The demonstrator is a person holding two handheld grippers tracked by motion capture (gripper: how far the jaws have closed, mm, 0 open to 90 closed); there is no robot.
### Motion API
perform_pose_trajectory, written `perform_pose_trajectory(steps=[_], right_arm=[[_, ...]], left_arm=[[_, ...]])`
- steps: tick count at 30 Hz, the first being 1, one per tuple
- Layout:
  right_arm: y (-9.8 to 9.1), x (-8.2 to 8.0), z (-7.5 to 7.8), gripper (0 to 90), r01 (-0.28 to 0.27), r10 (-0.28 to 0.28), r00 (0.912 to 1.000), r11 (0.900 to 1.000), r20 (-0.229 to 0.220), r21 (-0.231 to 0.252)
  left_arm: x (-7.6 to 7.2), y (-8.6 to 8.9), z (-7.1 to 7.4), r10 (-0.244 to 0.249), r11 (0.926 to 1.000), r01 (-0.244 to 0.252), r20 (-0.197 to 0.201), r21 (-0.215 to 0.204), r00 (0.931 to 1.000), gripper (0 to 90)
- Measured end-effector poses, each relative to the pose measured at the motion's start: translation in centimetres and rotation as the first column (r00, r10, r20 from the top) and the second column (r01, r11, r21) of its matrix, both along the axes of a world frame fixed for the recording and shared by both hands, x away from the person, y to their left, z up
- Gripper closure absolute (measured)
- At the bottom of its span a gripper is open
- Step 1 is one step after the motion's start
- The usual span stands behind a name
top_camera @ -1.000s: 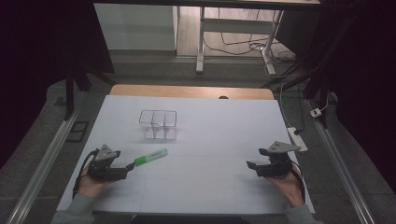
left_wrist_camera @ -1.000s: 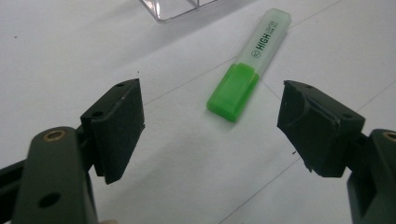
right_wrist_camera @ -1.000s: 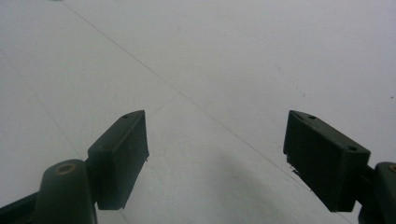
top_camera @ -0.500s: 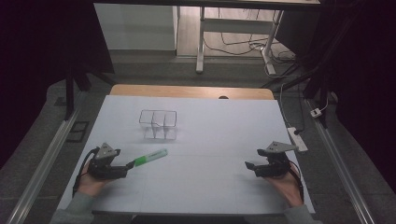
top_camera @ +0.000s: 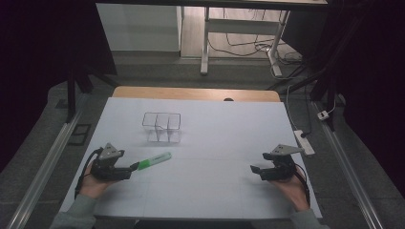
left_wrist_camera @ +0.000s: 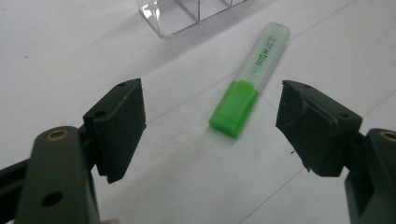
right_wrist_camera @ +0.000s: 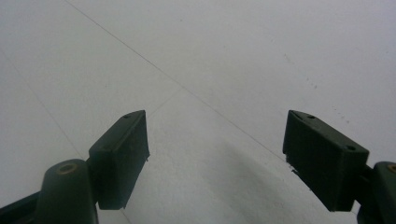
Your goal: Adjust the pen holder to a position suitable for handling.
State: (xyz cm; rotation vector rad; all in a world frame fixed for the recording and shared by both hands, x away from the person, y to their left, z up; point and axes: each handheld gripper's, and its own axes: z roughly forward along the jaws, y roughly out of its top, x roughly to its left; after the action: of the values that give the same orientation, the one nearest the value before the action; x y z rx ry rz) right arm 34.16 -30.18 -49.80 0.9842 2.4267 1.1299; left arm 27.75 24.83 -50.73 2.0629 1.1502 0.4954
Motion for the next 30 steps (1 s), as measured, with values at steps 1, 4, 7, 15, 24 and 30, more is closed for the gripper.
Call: perform_pose_trajectory(steps=[1, 4, 7, 15, 24, 30], right_arm=[[0.0, 0.0, 0.0, 22.4, 0.001, -0.001, 1.0, 1.0, 0.001, 0.0], [0.0, 0.0, 0.0, 22.5, 0.003, -0.002, 1.0, 1.0, -0.003, 0.004], [0.1, 0.0, 0.0, 22.7, -0.001, 0.001, 1.0, 1.0, -0.001, 0.004], [0.2, -0.2, 0.4, 24.0, 0.003, -0.003, 0.9997, 1.0, 0.026, 0.006], [0.5, -0.2, 0.2, 24.3, -0.006, 0.006, 0.9997, 1.0, 0.023, 0.0], [0.4, -0.1, 0.3, 24.4, -0.003, 0.003, 0.9998, 0.9999, 0.018, 0.01]], left_arm=[[0.1, -0.1, 0.1, -0.001, 1.0, 0.001, 0.003, 0.001, 1.0, 23.9], [0.5, -0.1, 0.3, 0.001, 1.0, -0.001, 0.006, -0.006, 1.0, 24.0], [0.9, 0.0, 0.3, 0.004, 1.0, -0.004, 0.001, -0.008, 1.0, 24.7], [2.4, 0.4, 0.5, 0.015, 0.9999, -0.015, -0.007, -0.007, 0.9999, 26.0], [3.3, 1.0, 0.7, 0.039, 0.9992, -0.039, -0.011, -0.008, 0.9992, 26.1], [4.0, 1.9, 0.8, 0.077, 0.9968, -0.077, -0.01, -0.024, 0.997, 28.9]])
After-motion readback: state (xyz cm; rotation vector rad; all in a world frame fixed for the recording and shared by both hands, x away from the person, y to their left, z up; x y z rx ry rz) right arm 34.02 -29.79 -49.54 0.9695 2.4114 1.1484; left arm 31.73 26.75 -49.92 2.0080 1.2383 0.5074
